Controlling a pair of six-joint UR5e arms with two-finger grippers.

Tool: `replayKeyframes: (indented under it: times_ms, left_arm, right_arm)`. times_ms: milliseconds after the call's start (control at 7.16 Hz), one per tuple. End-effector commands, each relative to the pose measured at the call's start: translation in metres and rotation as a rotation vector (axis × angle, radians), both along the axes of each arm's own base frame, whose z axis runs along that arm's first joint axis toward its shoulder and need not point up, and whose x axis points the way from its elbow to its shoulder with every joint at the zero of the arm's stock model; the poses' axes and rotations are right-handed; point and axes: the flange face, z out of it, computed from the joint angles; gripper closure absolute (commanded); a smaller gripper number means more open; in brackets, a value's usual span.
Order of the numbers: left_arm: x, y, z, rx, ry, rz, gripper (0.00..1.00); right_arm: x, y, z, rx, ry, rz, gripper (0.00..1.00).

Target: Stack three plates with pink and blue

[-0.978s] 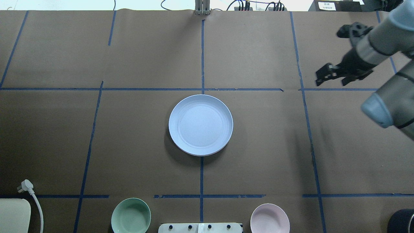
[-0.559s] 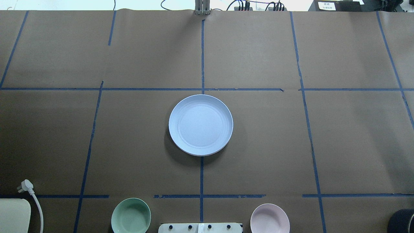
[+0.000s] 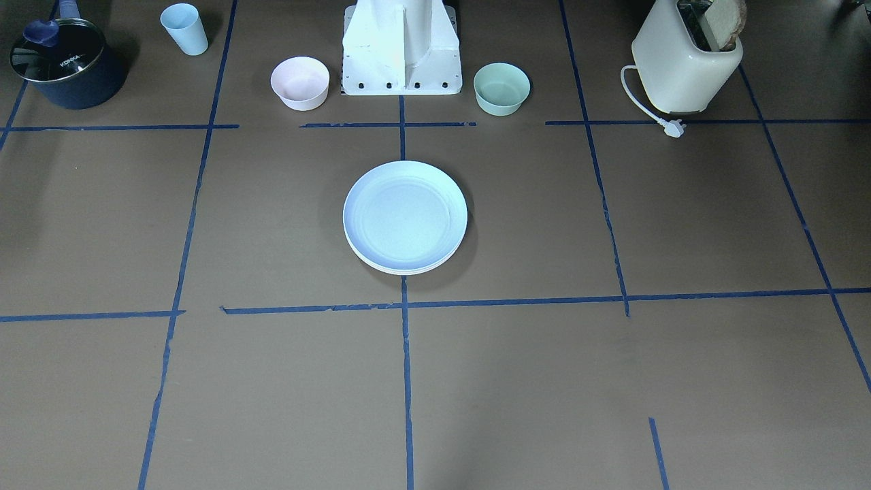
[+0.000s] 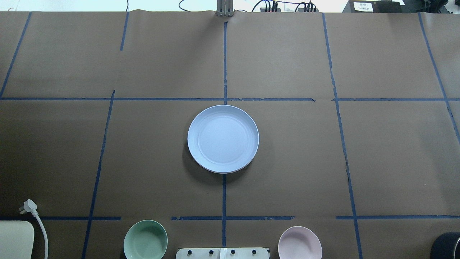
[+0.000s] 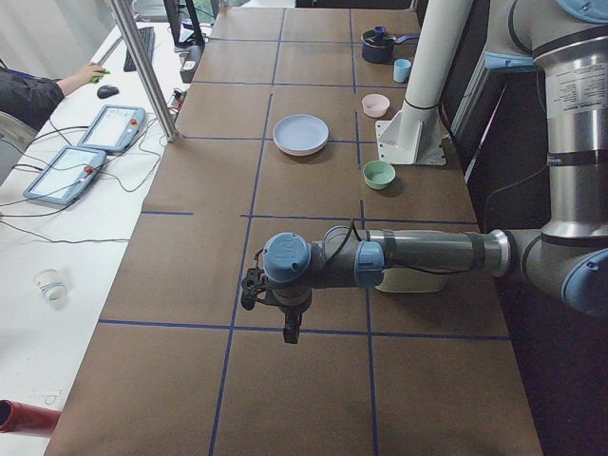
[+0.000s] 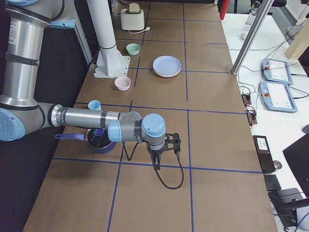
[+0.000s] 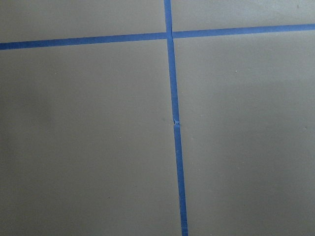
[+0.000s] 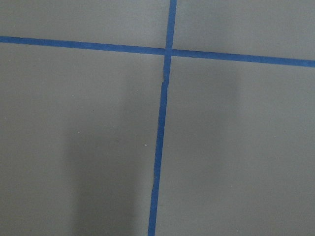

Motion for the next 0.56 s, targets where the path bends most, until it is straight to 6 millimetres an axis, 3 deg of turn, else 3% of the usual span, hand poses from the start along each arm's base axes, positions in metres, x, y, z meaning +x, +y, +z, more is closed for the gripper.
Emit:
replayKeyframes:
  times_ms: [0, 419]
  left_arm:
    - [0.0001, 0.0001, 0.0002, 0.000, 0.000, 0.000, 0.00]
    - [0.0002, -0.0002, -0.0022, 0.004, 0.001, 0.000, 0.00]
  right_arm:
    - [0.0000, 0.0013, 0.0016, -0.007, -0.006, 0.005, 0.00]
    - [-0.0024, 0.0009, 0.0016, -0.007, -0.006, -0.001, 0.00]
